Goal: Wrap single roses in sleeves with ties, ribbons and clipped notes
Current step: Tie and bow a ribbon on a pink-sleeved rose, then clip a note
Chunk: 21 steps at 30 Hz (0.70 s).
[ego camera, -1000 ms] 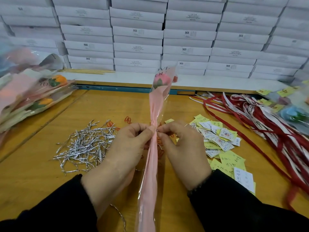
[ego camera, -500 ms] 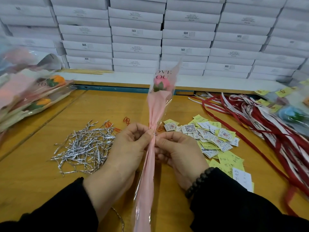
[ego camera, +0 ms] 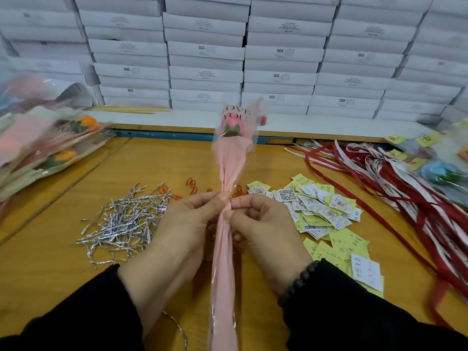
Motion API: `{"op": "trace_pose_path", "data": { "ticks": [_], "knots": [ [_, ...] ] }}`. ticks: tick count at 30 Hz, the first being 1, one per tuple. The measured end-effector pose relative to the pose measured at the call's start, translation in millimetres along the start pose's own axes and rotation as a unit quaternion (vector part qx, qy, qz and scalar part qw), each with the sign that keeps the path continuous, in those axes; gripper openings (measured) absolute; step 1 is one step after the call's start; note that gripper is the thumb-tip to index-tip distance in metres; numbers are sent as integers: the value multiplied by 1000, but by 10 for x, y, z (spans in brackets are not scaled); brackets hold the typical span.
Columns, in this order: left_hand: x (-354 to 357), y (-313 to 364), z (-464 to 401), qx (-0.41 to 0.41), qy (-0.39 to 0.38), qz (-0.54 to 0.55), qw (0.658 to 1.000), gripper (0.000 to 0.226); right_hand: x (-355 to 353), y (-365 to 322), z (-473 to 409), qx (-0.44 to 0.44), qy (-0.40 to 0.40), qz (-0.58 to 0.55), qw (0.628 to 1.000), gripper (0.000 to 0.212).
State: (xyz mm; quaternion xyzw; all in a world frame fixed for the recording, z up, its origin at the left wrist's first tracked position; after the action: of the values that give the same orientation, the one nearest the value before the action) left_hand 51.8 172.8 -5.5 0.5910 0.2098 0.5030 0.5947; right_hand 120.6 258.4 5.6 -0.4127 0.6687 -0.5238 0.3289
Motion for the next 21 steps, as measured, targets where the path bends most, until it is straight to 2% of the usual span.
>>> {"op": "trace_pose_path", "data": {
  "ticks": [7, 11, 16, 18, 21],
  "knots": [
    [6, 22, 42, -28, -16, -29, 999, 20, -1, 12, -2, -14, 10, -6, 1000, 9],
    [-15, -7, 17, -16, -6, -37, 999, 10, -38, -8, -31, -23, -28, 110, 993, 5],
    [-34, 14, 3, -13, 3, -34, 999, 18, -187, -89, -126, -40, -21, 188, 981, 22],
    [-14, 40, 13, -23, -20, -4, 1000, 15, -346, -166, -205, -62, -8, 242, 968, 20],
    [10, 53, 28, -30, -34, 10, 999, 16, -732, -275, -324, -89, 16, 394, 915, 13]
  ]
}}
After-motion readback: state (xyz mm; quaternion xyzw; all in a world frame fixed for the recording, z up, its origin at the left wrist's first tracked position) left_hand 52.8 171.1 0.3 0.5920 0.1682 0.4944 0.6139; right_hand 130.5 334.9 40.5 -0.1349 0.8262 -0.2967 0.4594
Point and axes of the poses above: each hand's wrist, its own z-axis away from the middle knuckle, its own x-axis out of the palm, y = z × x, the point moved 4 cm from there along -z, towards the middle knuckle, and after that the axes turned 10 degrees about -x, right-handed, at the moved point
